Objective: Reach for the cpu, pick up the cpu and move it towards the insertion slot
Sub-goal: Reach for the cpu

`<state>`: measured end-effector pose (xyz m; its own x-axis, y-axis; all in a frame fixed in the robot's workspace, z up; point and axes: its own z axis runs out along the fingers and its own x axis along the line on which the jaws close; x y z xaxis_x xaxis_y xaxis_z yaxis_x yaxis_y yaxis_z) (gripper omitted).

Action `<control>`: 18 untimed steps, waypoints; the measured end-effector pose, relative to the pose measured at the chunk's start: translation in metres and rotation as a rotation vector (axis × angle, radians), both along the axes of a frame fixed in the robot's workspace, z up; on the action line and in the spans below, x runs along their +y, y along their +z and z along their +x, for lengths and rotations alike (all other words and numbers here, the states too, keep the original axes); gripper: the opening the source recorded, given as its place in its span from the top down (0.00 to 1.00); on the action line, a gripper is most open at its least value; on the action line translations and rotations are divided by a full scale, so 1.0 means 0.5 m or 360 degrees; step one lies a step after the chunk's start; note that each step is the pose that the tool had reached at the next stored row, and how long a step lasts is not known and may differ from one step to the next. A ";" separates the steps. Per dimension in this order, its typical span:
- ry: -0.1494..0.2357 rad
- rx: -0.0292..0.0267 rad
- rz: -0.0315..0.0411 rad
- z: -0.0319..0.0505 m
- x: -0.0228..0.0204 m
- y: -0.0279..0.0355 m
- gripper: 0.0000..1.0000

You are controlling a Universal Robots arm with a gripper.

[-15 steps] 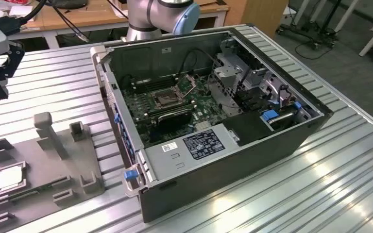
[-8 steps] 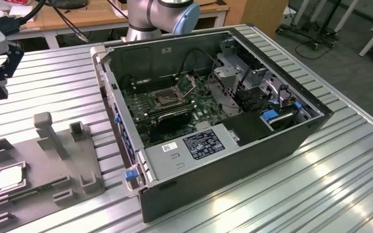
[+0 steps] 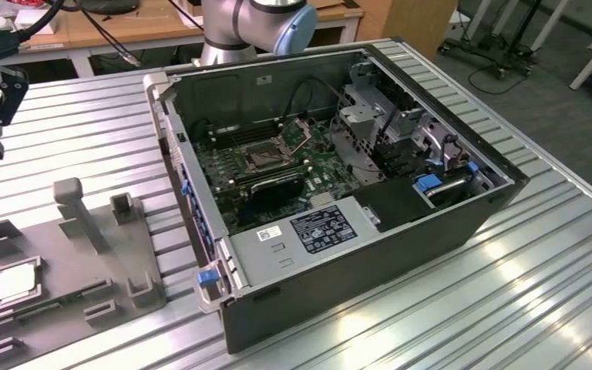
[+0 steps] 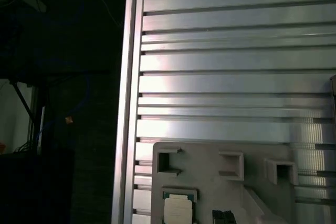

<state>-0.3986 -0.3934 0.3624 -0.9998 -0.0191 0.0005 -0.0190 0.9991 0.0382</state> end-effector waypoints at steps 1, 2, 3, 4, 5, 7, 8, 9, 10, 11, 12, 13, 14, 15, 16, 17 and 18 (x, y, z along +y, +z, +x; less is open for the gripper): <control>0.0000 -0.00001 0.0000 -0.002 -0.0001 0.000 0.89; 0.0000 0.00000 0.0000 -0.003 -0.0001 -0.001 0.89; 0.0000 -0.00001 0.0000 -0.005 0.0000 -0.001 0.89; 0.0000 0.00000 0.0000 -0.006 -0.0001 -0.001 0.89; 0.0000 0.00000 0.0000 -0.008 -0.0001 -0.002 0.89; 0.0000 -0.00001 0.0000 -0.010 -0.0001 -0.003 0.89; 0.0000 -0.00001 0.0000 -0.011 -0.0001 -0.003 0.89; 0.0000 0.00000 0.0000 -0.012 0.0000 -0.003 0.89; 0.0000 0.00001 0.0000 -0.013 0.0000 -0.003 0.89; 0.0000 0.00000 0.0000 -0.014 -0.0001 -0.004 0.89; 0.0000 -0.00002 0.0000 -0.015 -0.0001 -0.004 0.89; 0.0000 -0.00001 0.0000 -0.015 -0.0001 -0.004 0.89; 0.0000 0.00000 0.0000 -0.016 0.0000 -0.004 0.89; 0.0000 0.00000 0.0000 -0.016 0.0000 -0.004 0.89; 0.0000 -0.00002 0.0000 -0.017 0.0000 -0.005 0.89; 0.0000 -0.00003 0.0000 -0.017 0.0000 -0.005 0.89; 0.0000 -0.00001 0.0000 -0.017 0.0000 -0.005 0.89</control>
